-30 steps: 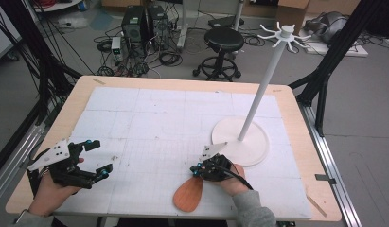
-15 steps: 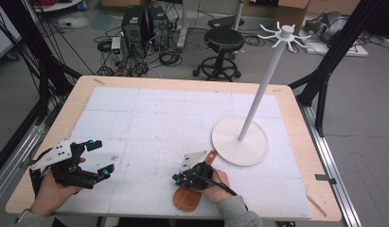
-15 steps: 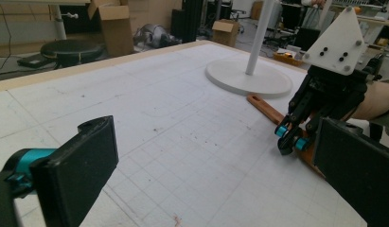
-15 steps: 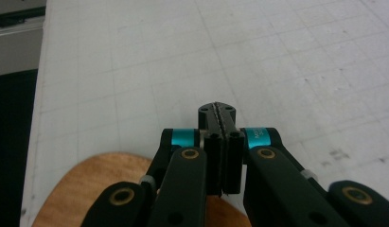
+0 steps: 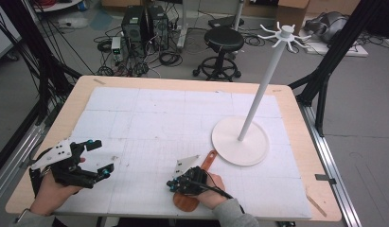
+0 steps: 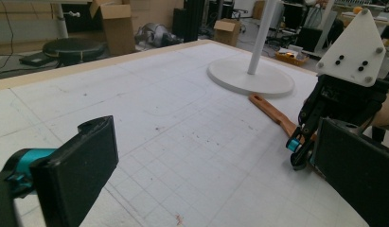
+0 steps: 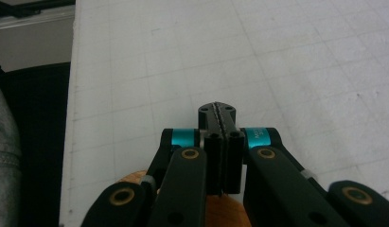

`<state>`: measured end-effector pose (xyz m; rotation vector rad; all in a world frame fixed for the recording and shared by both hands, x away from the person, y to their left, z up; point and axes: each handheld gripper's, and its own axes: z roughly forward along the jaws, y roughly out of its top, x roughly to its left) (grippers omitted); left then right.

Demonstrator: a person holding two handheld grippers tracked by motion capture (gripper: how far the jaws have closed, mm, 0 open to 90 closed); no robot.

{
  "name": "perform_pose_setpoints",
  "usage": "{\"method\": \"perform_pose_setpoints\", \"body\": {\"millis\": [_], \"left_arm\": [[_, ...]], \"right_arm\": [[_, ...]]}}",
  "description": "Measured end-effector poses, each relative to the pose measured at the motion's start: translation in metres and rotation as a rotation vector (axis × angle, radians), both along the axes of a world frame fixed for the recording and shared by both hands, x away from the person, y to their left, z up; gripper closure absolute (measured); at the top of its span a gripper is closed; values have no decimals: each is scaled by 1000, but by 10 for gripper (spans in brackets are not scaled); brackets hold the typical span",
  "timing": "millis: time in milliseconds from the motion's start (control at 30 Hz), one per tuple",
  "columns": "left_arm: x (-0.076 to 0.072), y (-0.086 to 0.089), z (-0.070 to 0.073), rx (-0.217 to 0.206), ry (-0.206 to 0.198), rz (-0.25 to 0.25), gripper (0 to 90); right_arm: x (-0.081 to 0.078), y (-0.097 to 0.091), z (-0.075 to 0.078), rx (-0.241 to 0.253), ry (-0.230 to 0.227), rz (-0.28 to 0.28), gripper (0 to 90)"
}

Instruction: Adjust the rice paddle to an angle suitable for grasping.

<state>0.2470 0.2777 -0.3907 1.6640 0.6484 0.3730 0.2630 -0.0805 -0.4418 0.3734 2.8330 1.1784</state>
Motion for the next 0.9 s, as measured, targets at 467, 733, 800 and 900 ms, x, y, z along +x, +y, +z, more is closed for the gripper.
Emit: {"method": "perform_pose_setpoints", "body": {"millis": [467, 733, 800, 900], "left_arm": [[-1, 2, -3, 8, 6, 12, 17], [-4, 4, 0, 5, -5, 16, 17], [-4, 5, 1, -1, -7, 19, 17], [-5, 6, 0, -2, -2, 23, 18]], "right_arm": [[-20, -16, -1, 14, 61, -50, 900], [-28, -30, 0, 6, 67, -27, 900], [-30, -36, 1, 2, 70, -21, 900], [-34, -44, 1, 2, 77, -16, 900]]}}
